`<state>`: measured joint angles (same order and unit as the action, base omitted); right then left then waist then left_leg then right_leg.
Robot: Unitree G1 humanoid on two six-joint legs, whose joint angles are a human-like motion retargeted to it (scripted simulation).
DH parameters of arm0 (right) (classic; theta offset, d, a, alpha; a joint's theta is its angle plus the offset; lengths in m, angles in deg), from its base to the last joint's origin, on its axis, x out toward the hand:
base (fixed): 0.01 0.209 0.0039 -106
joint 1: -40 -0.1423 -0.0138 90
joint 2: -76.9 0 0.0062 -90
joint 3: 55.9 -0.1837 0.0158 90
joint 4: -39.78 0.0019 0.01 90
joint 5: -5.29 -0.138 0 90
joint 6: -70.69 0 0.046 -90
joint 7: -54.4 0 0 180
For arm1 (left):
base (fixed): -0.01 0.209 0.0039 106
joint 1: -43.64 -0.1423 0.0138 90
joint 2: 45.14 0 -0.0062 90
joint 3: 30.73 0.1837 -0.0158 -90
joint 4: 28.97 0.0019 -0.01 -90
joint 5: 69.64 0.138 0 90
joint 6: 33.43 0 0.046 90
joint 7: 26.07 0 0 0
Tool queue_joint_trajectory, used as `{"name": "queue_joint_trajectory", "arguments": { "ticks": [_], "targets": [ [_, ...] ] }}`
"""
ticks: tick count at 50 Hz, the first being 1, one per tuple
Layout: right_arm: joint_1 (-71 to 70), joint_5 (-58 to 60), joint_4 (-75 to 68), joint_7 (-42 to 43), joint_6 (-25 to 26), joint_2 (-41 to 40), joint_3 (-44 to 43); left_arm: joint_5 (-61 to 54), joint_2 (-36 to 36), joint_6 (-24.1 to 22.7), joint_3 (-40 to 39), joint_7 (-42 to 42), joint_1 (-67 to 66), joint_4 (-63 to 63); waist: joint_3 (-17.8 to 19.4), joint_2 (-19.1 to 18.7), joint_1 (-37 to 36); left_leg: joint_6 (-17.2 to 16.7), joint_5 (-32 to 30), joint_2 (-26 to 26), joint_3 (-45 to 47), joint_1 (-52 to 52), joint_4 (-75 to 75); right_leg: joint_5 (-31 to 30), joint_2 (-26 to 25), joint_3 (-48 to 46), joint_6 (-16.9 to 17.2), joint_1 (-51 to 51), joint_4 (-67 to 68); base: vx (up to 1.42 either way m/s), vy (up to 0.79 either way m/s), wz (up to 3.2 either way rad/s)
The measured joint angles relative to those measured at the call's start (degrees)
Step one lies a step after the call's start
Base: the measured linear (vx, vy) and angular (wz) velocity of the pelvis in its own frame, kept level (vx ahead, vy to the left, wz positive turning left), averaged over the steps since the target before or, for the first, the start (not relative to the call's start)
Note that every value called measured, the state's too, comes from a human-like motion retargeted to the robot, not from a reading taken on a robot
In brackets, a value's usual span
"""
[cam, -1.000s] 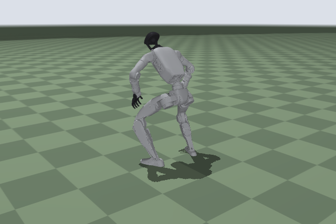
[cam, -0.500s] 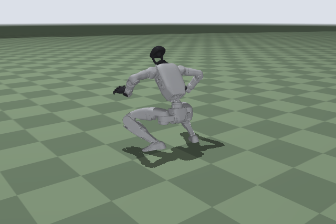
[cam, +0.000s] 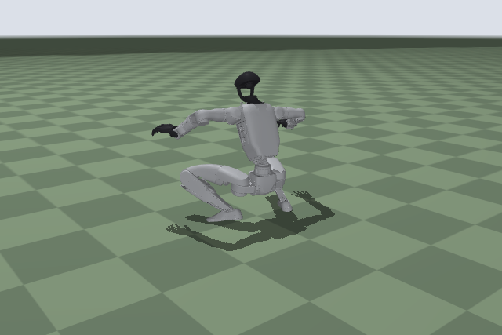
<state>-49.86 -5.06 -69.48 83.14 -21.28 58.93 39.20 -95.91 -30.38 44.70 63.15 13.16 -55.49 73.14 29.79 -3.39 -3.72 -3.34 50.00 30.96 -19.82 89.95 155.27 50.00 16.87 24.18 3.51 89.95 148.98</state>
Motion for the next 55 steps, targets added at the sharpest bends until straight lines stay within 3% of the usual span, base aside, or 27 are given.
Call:
{"name": "queue_joint_trajectory", "arguments": {
  "ticks": [4,11,12,14,17,23,26,28,29,32,38,46,50,55],
  "targets": [
    [-4.0,2.4,-0.6,-1.8,0.7,-0.2,4.3,1.8,-1.9,-0.2,4.5,-1.1,3.6,-2.3,0.0,-0.3,-0.8,-1.4,0.0,0.1,-1.0,0.0,-0.6,0.0,-0.9,-1.2,-0.9,0.0,0.1,-0.13,-0.05,-0.11],
    [-15.6,3.4,-2.3,-7.4,1.5,-2.5,14.5,6.3,-6.3,1.5,13.1,-4.5,11.0,-3.1,0.0,0.7,0.5,-3.2,0.0,-0.6,0.2,0.0,-1.6,0.0,-1.0,-0.8,0.4,0.0,-0.1,-0.11,-0.02,0.12],
    [-20.7,3.4,-3.5,-8.6,1.6,-4.0,18.6,7.0,-6.7,2.1,15.1,-5.4,13.1,-2.0,0.0,1.5,1.6,-2.7,0.0,-0.7,1.3,0.0,-1.9,0.0,-0.7,-0.3,0.9,0.0,-0.4,-0.10,0.04,0.54],
    [-39.9,2.4,-8.8,-11.5,1.8,-10.3,35.0,8.3,-7.1,3.3,21.4,-8.3,19.7,3.1,0.0,4.7,6.4,0.1,0.0,-1.2,5.5,0.0,-2.7,0.0,0.9,2.0,2.7,0.0,-1.4,-0.09,0.07,0.71],
    [-61.4,-0.7,-15.4,-14.2,0.8,-15.3,52.9,9.6,-8.7,4.1,27.3,-11.7,26.7,9.9,0.0,7.5,13.1,1.0,-0.1,-2.6,7.6,0.0,-3.8,0.0,3.0,2.6,3.1,0.0,-2.8,-0.03,0.02,0.53],
    [-79.4,-2.6,-21.0,-16.7,0.0,-18.8,62.3,15.4,-5.4,4.6,33.4,-16.2,44.0,11.4,0.0,4.0,12.8,2.8,-1.5,-0.1,12.7,0.0,-14.7,0.0,7.5,-8.3,-3.4,0.0,-13.8,0.07,-0.03,-0.05],
    [-88.9,-2.9,-20.7,-17.9,-0.6,-11.8,67.1,16.5,2.7,5.3,51.6,-17.7,71.7,12.6,0.0,-0.5,10.0,2.1,-5.7,-1.6,18.0,0.0,-23.9,0.0,10.9,-12.5,-5.4,0.0,-21.1,0.10,-0.07,0.56],
    [-92.4,-3.2,-19.7,-18.8,-0.9,-5.7,66.6,15.1,8.5,5.5,67.7,-18.7,94.1,14.8,0.0,-1.8,6.5,0.7,-8.5,-2.8,21.0,0.0,-30.1,-0.1,12.4,-15.0,-6.2,0.0,-25.9,0.09,-0.07,0.60],
    [-93.2,-3.2,-19.0,-19.1,-1.0,-3.9,65.3,14.6,9.4,5.4,71.9,-19.1,100.7,14.8,0.0,-1.9,5.6,0.1,-9.8,-3.4,21.8,0.0,-33.0,-0.6,12.9,-16.6,-6.3,-0.5,-28.5,0.07,-0.07,0.43],
    [-93.7,-2.9,-16.8,-19.6,-1.2,-1.8,62.5,14.0,9.4,5.2,76.3,-20.4,108.6,12.9,0.0,-2.0,5.1,-1.8,-12.9,-4.8,23.8,-4.3,-42.1,-2.8,13.8,-22.0,-5.8,-6.6,-37.8,0.02,-0.02,0.18],
    [-94.4,-1.8,-12.8,-19.9,-1.6,-0.3,61.8,13.4,7.6,5.2,76.3,-22.1,109.8,9.2,0.0,-1.5,4.9,-5.1,-17.2,-6.5,28.8,-21.8,-61.6,-8.4,12.4,-31.0,-2.9,-25.5,-58.6,0.04,-0.01,-0.06],
    [-88.1,-1.1,-10.3,-20.6,-2.2,-0.4,56.3,12.2,4.9,4.8,76.3,-24.0,109.6,6.5,-1.5,0.3,3.5,-6.9,-24.4,-8.8,36.1,-47.8,-91.2,-18.5,6.6,-40.9,0.8,-52.5,-91.4,0.12,-0.03,-0.15],
    [-81.3,-0.5,-10.1,-21.4,-2.8,-1.5,52.3,13.3,5.2,4.1,75.1,-25.2,106.8,6.4,-5.3,1.4,3.0,-6.5,-28.4,-11.5,39.6,-59.7,-107.3,-24.4,3.5,-44.8,2.3,-65.1,-109.3,0.19,-0.01,0.00],
    [-75.1,0.3,-11.0,-23.6,-3.2,-3.3,50.1,14.7,7.3,3.3,72.8,-27.4,102.2,8.0,-13.3,3.3,2.1,-5.3,-33.6,-16.3,43.1,-71.4,-126.3,-31.9,1.1,-47.8,4.3,-76.0,-128.2,0.20,-0.01,0.01]
  ]
}}
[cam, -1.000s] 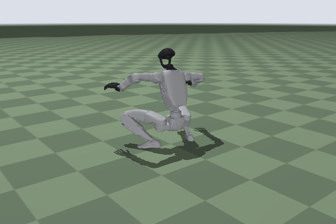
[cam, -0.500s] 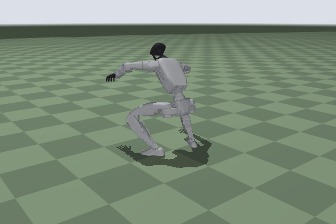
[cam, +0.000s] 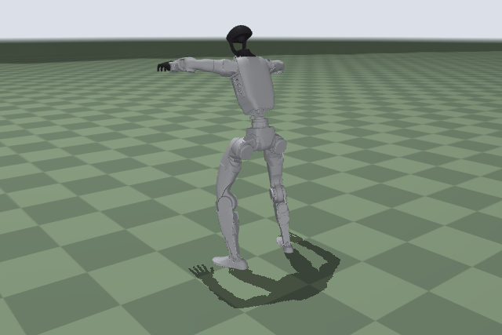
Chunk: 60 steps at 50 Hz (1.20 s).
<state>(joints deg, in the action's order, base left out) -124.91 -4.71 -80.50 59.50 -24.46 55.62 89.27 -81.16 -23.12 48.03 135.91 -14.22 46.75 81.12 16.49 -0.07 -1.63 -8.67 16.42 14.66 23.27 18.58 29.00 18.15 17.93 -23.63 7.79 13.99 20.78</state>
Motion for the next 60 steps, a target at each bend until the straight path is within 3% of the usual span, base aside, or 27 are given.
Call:
{"name": "queue_joint_trajectory", "arguments": {
  "ticks": [10,21,32,60],
  "targets": [
    [6.1,2.0,-1.9,-4.1,-1.0,-2.8,-3.7,2.8,5.3,-1.2,-5.9,-7.7,-7.2,5.3,-14.4,1.1,-0.9,-0.5,-4.5,-3.9,1.4,-11.9,-16.6,-5.7,-2.5,-3.2,1.8,-11.0,-14.0,0.16,0.00,0.06],
    [10.1,7.5,-0.3,-6.1,-2.6,-1.6,-8.0,17.2,7.5,-4.9,-10.3,-11.2,-11.3,6.8,-20.9,0.7,0.4,0.2,-1.9,-4.3,-0.1,-17.4,-17.7,-4.4,-3.6,-6.3,0.4,-19.8,-18.4,0.09,0.01,0.15],
    [12.5,8.2,-0.4,-8.1,-2.2,-0.4,-9.7,22.4,8.4,-4.4,-9.3,-13.4,-10.9,7.0,-23.1,1.1,-0.1,-0.4,-0.8,-3.8,0.3,-18.7,-16.5,-3.2,-3.4,-5.9,0.3,-21.0,-17.5,0.00,0.00,0.00],
    [12.2,10.9,0.3,-8.8,-1.7,-0.7,-9.4,22.6,9.5,-2.6,-4.9,-16.4,-6.2,7.8,-21.9,1.3,0.5,0.1,-0.4,-2.8,2.0,-21.6,-17.0,-2.6,-4.5,-4.4,0.0,-22.5,-17.8,0.00,0.00,0.00]
  ]
}}
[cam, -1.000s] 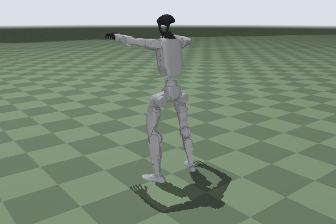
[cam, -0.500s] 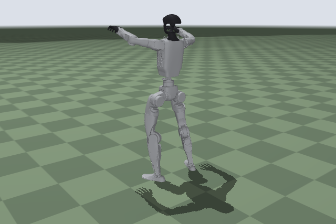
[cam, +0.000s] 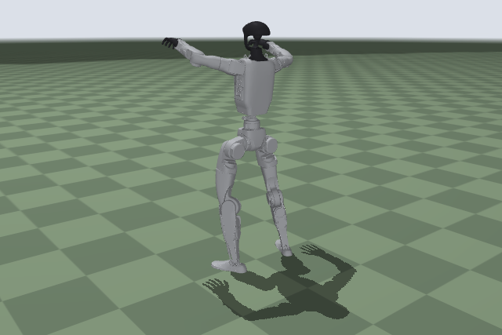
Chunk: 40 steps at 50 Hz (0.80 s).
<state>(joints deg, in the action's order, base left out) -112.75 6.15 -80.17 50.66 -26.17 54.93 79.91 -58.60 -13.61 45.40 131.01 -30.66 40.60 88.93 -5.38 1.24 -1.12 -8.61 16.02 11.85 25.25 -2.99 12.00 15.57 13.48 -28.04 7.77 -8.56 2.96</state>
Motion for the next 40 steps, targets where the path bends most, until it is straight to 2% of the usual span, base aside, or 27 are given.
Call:
{"name": "queue_joint_trajectory", "arguments": {
  "ticks": [15,22,26,30,37,40],
  "targets": [
    [-2.3,0.3,-0.4,0.6,0.1,1.1,1.3,0.2,-0.8,0.4,4.4,0.8,5.9,0.2,3.5,0.9,0.3,0.0,-0.1,1.1,0.4,0.8,1.1,0.5,-0.6,0.7,0.3,1.2,1.0,0.00,0.00,0.00],
    [-4.7,0.5,-1.8,1.7,0.4,1.1,2.1,-0.9,-1.0,0.9,4.7,2.4,8.0,1.3,7.4,1.3,0.4,0.5,-0.2,1.7,-0.1,4.4,4.2,0.6,0.0,1.5,0.1,4.7,3.7,-0.07,0.00,0.00],
    [-7.0,0.5,-2.9,3.9,0.5,0.8,2.7,-2.7,-1.2,1.3,3.8,5.3,8.8,1.8,11.8,1.1,0.4,0.9,-0.2,2.2,-0.7,7.2,6.8,1.2,0.9,2.4,-0.3,8.1,7.9,-0.13,0.02,-0.01],
    [-10.8,0.8,-4.1,7.2,0.8,0.4,3.7,-4.6,-1.7,1.6,2.8,10.0,10.4,2.0,18.6,0.7,0.4,1.8,1.8,3.3,-1.8,11.0,13.0,3.5,2.6,3.7,-0.5,12.7,15.5,-0.19,0.04,-0.04],
    [-23.1,3.5,-6.0,12.3,2.1,0.5,9.3,-3.5,-4.4,2.1,6.8,18.3,19.6,0.4,33.5,-0.7,0.1,4.1,12.3,8.5,-5.0,22.6,38.3,14.2,7.4,8.4,-1.9,24.8,40.7,-0.22,0.05,-0.13],
    [-28.6,3.1,-6.6,13.1,2.9,-0.1,14.4,-2.8,-5.0,3.1,8.5,21.3,21.3,-0.4,35.2,-1.4,0.2,4.8,16.7,10.6,-6.6,30.6,50.0,19.2,9.7,11.3,-3.5,33.8,53.4,-0.20,0.05,-0.10]
  ]
}}
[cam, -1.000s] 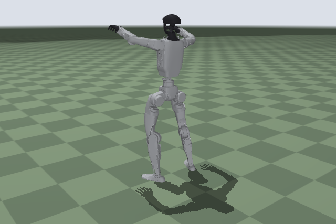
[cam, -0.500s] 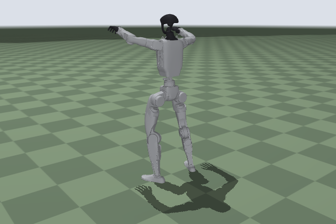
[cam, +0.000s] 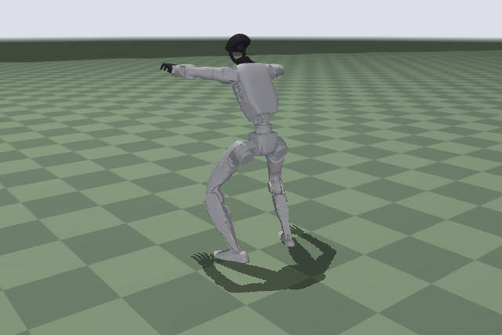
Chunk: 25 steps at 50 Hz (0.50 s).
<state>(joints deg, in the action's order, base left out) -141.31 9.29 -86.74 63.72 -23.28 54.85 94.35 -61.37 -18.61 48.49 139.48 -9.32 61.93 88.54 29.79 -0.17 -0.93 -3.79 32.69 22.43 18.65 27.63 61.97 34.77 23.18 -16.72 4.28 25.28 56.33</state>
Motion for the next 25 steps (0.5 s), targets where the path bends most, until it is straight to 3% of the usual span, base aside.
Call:
{"name": "queue_joint_trajectory", "arguments": {
  "ticks": [5,15,20,25],
  "targets": [
    [-9.8,-2.9,-0.9,0.5,0.9,-2.1,10.4,-2.5,-0.5,1.3,0.0,4.3,-0.9,-0.5,0.0,-1.8,1.4,0.3,5.6,2.7,-4.1,14.4,17.8,6.7,3.2,4.5,-2.6,14.6,18.9,-0.16,0.03,0.07],
    [-17.3,-7.4,-4.8,1.3,2.5,-6.9,17.1,-8.1,1.8,1.6,0.0,6.8,-1.8,2.5,0.0,-5.0,4.3,1.9,11.2,4.9,-13.8,42.2,47.2,14.7,7.6,13.5,-2.9,40.0,48.5,-0.11,0.02,0.16],
    [-18.5,-7.6,-6.8,1.2,3.1,-8.9,18.7,-8.6,3.2,1.5,0.0,7.1,-2.0,5.1,0.0,-6.1,4.1,5.2,12.8,6.7,-18.4,55.1,60.1,15.2,7.4,19.2,-2.7,52.8,60.7,-0.08,0.04,-0.13],
    [-17.7,-7.3,-9.0,0.3,3.1,-11.5,19.2,-9.8,4.6,1.6,0.0,7.6,-2.8,8.8,0.0,-5.5,2.5,5.9,14.1,9.6,-21.2,62.3,69.8,15.2,4.0,25.8,-3.9,62.8,70.1,-0.07,0.03,-0.44]
  ]
}}
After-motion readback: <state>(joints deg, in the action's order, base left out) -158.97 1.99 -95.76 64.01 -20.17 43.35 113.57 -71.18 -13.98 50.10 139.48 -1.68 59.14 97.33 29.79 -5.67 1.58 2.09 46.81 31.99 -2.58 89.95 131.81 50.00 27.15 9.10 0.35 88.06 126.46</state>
